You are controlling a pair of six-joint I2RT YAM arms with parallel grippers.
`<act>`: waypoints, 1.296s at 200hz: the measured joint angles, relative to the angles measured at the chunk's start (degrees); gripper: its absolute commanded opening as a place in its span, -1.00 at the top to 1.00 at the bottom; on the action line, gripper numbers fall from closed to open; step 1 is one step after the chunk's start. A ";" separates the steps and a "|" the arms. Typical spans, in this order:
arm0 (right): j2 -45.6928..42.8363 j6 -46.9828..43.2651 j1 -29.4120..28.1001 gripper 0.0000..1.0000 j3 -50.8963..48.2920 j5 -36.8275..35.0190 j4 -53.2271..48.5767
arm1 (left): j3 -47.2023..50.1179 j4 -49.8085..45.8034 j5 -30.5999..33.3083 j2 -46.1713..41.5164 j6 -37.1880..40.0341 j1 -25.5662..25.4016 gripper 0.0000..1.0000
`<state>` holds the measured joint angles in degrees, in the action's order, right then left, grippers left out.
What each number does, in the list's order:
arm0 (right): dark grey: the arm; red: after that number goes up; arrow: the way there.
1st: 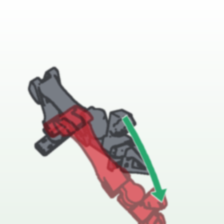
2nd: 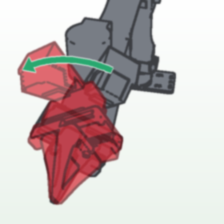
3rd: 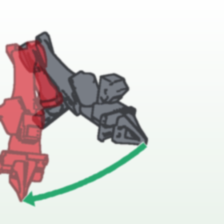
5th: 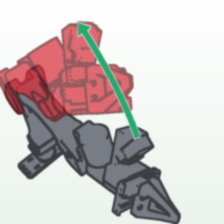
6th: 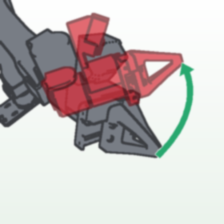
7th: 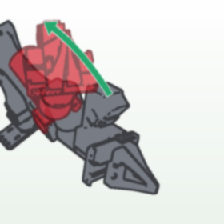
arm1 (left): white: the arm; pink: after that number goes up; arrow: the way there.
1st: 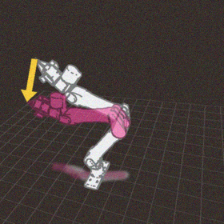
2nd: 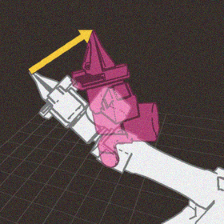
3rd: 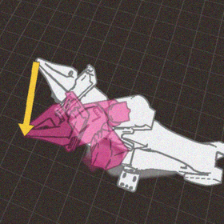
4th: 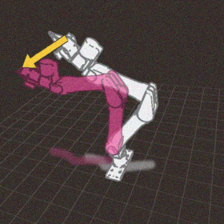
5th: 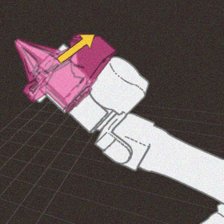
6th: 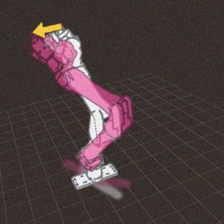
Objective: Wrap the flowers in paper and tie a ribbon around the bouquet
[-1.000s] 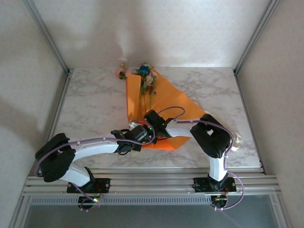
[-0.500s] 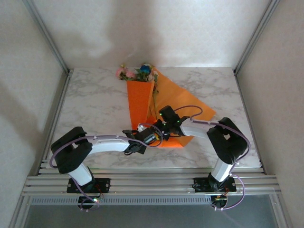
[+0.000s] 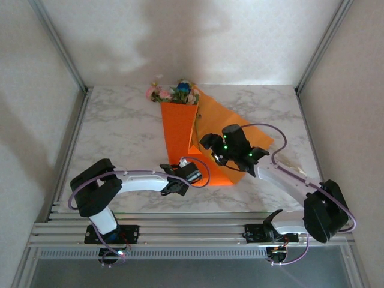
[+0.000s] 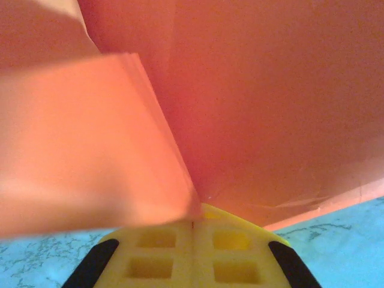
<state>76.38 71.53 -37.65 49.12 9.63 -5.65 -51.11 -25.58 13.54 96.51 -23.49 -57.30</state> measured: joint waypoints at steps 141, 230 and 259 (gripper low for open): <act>23.30 -14.32 -3.39 0.97 20.09 2.14 -12.79 | -0.90 -0.90 1.55 0.94 1.25 -1.22 1.00; 23.30 -22.95 -0.59 1.00 16.35 -1.03 -16.90 | -1.31 -4.81 -5.18 -15.67 -7.19 3.85 -0.18; 23.30 -24.30 0.70 1.00 14.97 -0.83 -16.68 | 2.10 0.13 -16.48 -20.24 -11.28 15.50 -0.16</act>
<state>99.68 47.22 -36.95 64.10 8.80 -22.33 -49.01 -25.45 -2.94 76.27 -34.76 -41.80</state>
